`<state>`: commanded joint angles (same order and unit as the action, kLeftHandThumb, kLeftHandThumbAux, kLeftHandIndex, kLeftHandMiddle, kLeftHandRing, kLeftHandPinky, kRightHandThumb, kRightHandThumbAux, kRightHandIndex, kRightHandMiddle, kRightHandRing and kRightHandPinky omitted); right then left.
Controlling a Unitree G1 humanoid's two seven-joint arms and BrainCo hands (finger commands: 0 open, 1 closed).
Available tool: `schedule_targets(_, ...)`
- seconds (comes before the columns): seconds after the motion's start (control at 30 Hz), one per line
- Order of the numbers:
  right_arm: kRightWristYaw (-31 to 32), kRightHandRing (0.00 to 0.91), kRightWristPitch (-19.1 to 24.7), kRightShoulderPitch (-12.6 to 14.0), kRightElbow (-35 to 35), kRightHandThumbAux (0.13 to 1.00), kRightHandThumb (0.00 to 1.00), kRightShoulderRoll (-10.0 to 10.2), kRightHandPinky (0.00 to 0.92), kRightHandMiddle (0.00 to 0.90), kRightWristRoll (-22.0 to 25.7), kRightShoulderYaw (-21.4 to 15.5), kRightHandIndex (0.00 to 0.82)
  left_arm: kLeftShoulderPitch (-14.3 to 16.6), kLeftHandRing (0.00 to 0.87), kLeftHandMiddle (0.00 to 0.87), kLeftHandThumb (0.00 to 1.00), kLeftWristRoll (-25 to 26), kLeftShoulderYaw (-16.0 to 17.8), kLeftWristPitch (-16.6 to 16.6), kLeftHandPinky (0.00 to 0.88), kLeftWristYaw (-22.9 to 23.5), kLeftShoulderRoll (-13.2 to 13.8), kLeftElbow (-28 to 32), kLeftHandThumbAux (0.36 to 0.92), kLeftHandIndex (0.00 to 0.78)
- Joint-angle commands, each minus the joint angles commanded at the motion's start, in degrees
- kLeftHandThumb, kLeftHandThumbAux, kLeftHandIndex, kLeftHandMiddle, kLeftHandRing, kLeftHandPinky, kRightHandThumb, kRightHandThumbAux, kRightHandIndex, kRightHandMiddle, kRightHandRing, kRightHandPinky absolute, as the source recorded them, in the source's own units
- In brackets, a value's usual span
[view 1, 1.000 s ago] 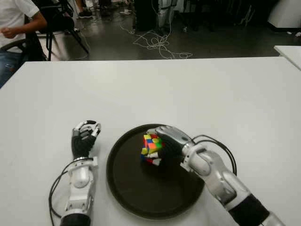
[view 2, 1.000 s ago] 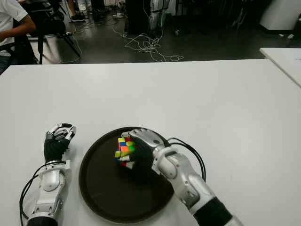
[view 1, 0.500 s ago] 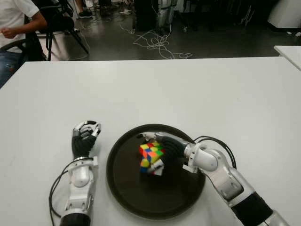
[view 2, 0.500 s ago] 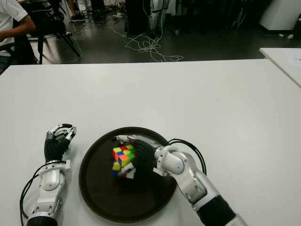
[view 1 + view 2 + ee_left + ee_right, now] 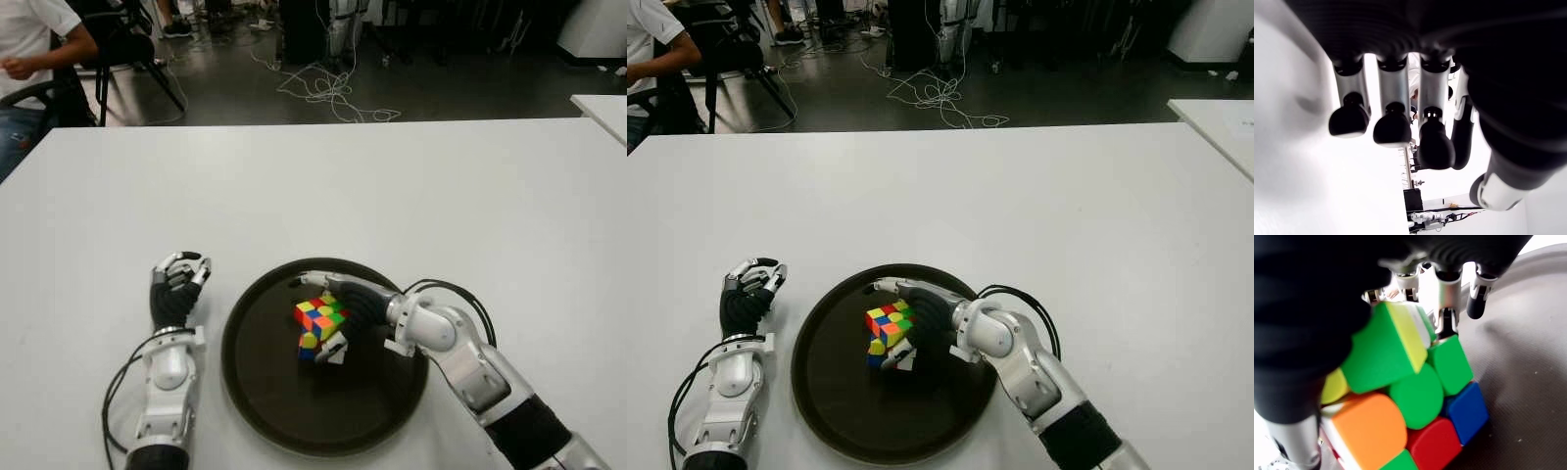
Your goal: Pick up the Rubik's Cube and put it in the plate
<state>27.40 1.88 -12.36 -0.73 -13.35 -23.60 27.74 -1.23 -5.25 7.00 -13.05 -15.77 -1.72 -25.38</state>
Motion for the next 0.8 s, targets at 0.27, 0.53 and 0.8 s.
schedule_targets(0.27, -0.60, 0.000, -1.18, -0.20, 0.48, 0.831, 0.000, -0.22, 0.013, 0.000, 0.29, 0.07, 0.000, 0.05, 0.832, 0.813, 0.706, 0.31, -0.02, -0.81, 0.819, 0.62, 0.27, -0.48, 0.705, 0.443)
schedule_targets(0.53, -0.30, 0.000, -0.59, -0.54, 0.52, 0.842, 0.000, -0.42, 0.002, 0.000, -0.49, 0.40, 0.000, 0.03, 0.837, 0.818, 0.706, 1.28, 0.42, -1.92, 0.827, 1.12, -0.16, -0.52, 0.705, 0.444)
schedule_targets(0.8, -2.18, 0.000, -2.56, -0.31, 1.10, 0.834, 0.000, -0.36, 0.000, 0.000, -1.34, 0.28, 0.000, -0.13, 0.833, 0.813, 0.706, 0.87, 0.29, -1.53, 0.821, 1.02, -0.18, -0.10, 0.706, 0.443)
